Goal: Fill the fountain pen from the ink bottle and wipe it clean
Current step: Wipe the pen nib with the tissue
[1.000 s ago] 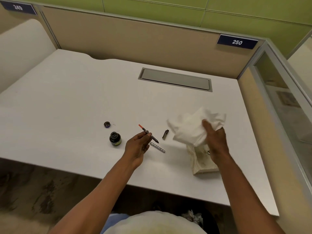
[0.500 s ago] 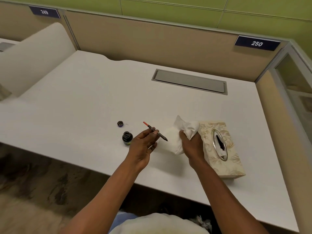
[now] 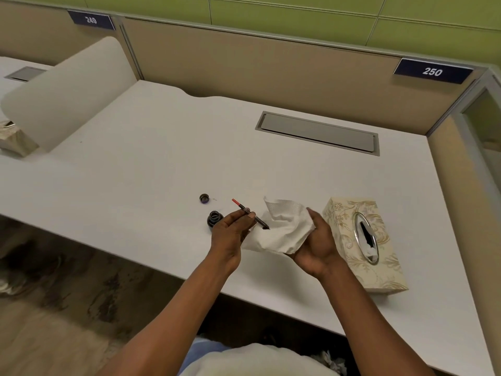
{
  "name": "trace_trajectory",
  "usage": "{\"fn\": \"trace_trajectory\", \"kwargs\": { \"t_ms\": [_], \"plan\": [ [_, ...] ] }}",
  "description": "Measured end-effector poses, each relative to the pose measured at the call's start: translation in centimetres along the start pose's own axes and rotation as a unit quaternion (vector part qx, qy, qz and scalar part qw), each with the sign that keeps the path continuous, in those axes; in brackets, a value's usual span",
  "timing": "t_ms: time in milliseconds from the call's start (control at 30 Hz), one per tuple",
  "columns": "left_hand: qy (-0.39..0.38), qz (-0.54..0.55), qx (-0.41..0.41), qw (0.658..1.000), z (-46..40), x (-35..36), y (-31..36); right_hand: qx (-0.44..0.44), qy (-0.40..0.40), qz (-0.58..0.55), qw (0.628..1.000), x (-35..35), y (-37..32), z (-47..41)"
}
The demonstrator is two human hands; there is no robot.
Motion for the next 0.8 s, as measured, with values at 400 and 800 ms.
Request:
{"fn": "trace_trajectory", "kwargs": {
  "t_ms": [400, 800],
  "plan": [
    [-0.005, -0.083, 0.074, 0.994, 0.4, 0.5, 0.6, -0.091, 0.084, 0.247, 0.961, -0.4, 0.0, -1.1],
    [0.036, -0.050, 0.089, 0.994, -0.6, -1.1, 3.2, -0.145, 0.206, 0.261, 0.932, -4.3, -1.7, -1.5]
  ]
}}
Point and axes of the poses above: each hand's wrist, its own z-axis away from the middle knuckle, its own x-axis out of the palm, y = z × x, the point moved 10 cm from there along -z, towards the middle knuckle, and after that the axes turned 8 degrees about y, right-handed, at the moved point
